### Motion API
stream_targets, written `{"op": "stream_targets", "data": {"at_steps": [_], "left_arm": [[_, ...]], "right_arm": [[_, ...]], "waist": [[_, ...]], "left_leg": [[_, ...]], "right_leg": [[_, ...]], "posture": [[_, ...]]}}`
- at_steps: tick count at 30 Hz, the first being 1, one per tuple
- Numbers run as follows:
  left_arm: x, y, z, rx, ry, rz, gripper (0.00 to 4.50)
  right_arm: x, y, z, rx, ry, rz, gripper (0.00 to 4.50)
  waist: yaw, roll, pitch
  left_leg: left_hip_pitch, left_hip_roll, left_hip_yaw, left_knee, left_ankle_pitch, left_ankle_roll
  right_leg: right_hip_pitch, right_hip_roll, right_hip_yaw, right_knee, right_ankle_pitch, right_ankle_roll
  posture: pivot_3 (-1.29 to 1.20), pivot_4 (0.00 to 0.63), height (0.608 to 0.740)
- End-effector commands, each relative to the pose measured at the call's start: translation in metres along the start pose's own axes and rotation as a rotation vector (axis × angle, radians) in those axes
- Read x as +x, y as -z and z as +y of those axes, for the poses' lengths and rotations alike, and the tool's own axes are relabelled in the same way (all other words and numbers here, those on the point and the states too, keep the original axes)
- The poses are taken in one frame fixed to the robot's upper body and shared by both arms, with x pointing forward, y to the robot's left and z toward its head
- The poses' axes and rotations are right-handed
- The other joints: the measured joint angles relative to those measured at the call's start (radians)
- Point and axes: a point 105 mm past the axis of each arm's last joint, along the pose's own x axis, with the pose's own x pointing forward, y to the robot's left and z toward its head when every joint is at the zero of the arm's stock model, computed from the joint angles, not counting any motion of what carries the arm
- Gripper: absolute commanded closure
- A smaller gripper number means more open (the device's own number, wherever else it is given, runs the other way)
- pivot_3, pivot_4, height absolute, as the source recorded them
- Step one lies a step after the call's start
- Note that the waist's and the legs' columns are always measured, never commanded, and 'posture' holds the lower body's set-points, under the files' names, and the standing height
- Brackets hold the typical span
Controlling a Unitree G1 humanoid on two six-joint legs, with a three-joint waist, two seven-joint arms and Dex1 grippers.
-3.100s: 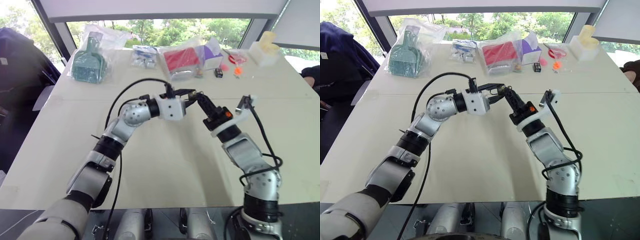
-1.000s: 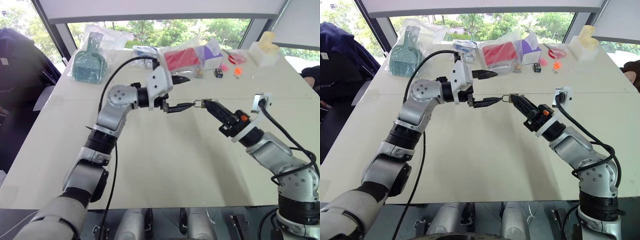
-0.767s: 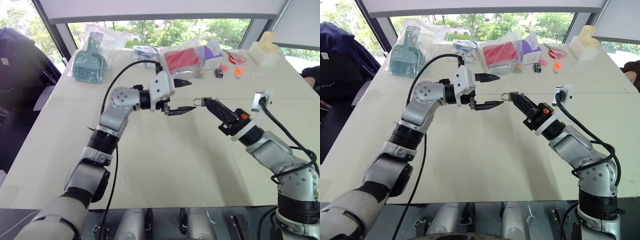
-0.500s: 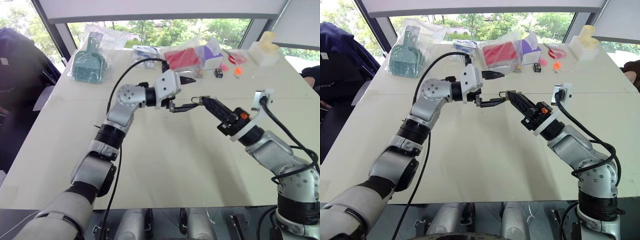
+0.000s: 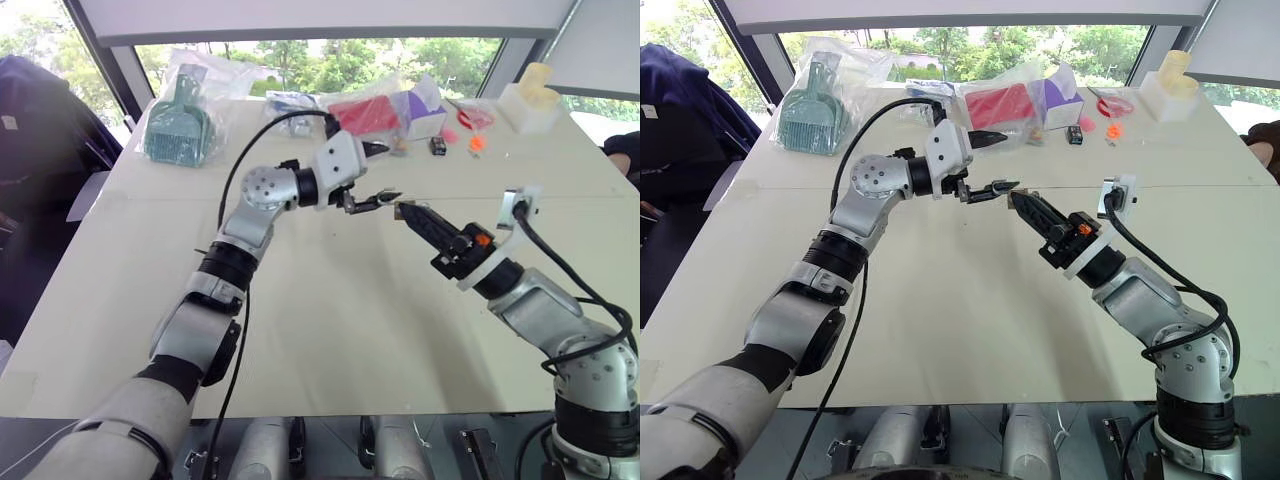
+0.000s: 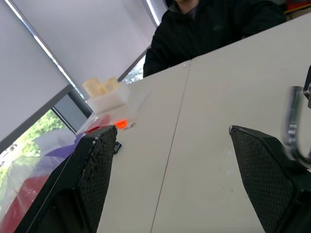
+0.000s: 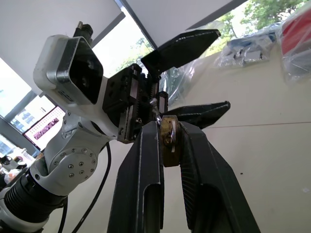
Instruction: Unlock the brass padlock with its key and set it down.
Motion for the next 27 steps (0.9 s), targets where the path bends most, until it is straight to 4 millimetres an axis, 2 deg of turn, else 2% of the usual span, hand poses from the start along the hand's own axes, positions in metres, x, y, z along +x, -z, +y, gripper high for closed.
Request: {"op": "stream_targets", "data": {"at_steps": [1, 6, 8, 10, 13, 15, 19, 22, 27], "left_arm": [[-0.003, -0.002, 0.006, 0.008, -0.019, 0.003, 0.63], [-0.025, 0.035, 0.009, -0.06, -0.057, 0.152, 0.63], [-0.044, 0.052, 0.01, -0.107, -0.081, 0.221, 0.63], [-0.061, 0.06, 0.008, -0.176, -0.087, 0.254, 0.63], [-0.079, 0.052, -0.009, -0.287, -0.012, 0.221, 0.63], [-0.087, 0.043, -0.022, -0.343, 0.043, 0.207, 0.63], [-0.103, 0.028, -0.051, -0.437, 0.128, 0.222, 0.63], [-0.111, 0.022, -0.062, -0.469, 0.129, 0.244, 0.63], [-0.116, 0.024, -0.064, -0.501, 0.071, 0.265, 0.6]], "right_arm": [[0.0, -0.008, 0.008, -0.013, -0.034, -0.035, 4.5], [0.001, -0.008, -0.007, 0.062, 0.03, -0.083, 4.5], [0.005, 0.005, -0.028, 0.138, 0.124, -0.054, 4.5], [0.008, 0.023, -0.045, 0.206, 0.205, 0.003, 4.5], [0.014, 0.041, -0.067, 0.299, 0.298, 0.062, 4.5], [0.016, 0.046, -0.078, 0.322, 0.334, 0.087, 4.5], [0.023, 0.055, -0.099, 0.327, 0.402, 0.155, 4.5], [0.026, 0.057, -0.109, 0.325, 0.425, 0.194, 4.5], [0.021, 0.059, -0.117, 0.264, 0.442, 0.27, 2.17]], "waist": [[0.0, 0.0, 0.0], [-0.003, 0.0, 0.0], [-0.006, 0.0, 0.0], [-0.007, 0.0, 0.0], [-0.011, 0.0, 0.0], [-0.007, 0.001, 0.0], [-0.009, 0.001, 0.0], [-0.011, 0.001, 0.0], [-0.009, 0.002, 0.0]], "left_leg": [[0.0, 0.0, 0.0, 0.0, 0.0, 0.0], [0.0, 0.0, 0.0, 0.0, 0.0, 0.0], [0.001, 0.0, 0.0, 0.0, 0.0, 0.0], [0.001, 0.0, 0.0, 0.0, 0.0, 0.0], [0.0, 0.001, 0.0, 0.0, 0.001, -0.001], [0.0, 0.001, 0.0, -0.001, 0.004, -0.007], [0.0, 0.0, 0.0, 0.0, 0.004, -0.008], [0.0, 0.0, 0.0, -0.001, 0.004, -0.008], [0.0, 0.0, 0.0, -0.001, 0.004, -0.008]], "right_leg": [[0.0, 0.0, 0.0, 0.0, 0.0, 0.0], [0.0, 0.0, 0.0, 0.0, 0.0, 0.0], [0.0, 0.0, 0.0, 0.001, 0.0, 0.0], [0.0, 0.0, 0.0, 0.002, 0.0, 0.0], [-0.001, 0.0, 0.0, 0.002, 0.0, 0.0], [-0.001, 0.0, 0.0, 0.002, 0.0, 0.0], [-0.001, 0.0, 0.001, 0.001, -0.001, -0.001], [-0.001, 0.0, 0.001, 0.002, -0.001, -0.002], [-0.001, 0.001, 0.001, 0.002, -0.001, -0.002]], "posture": [[0.0, 0.15, 0.735], [0.0, 0.15, 0.735], [0.0, 0.15, 0.735], [0.0, 0.15, 0.735], [0.0, 0.15, 0.735], [0.0, 0.15, 0.735], [0.0, 0.15, 0.735], [0.0, 0.15, 0.735], [0.0, 0.15, 0.735]]}}
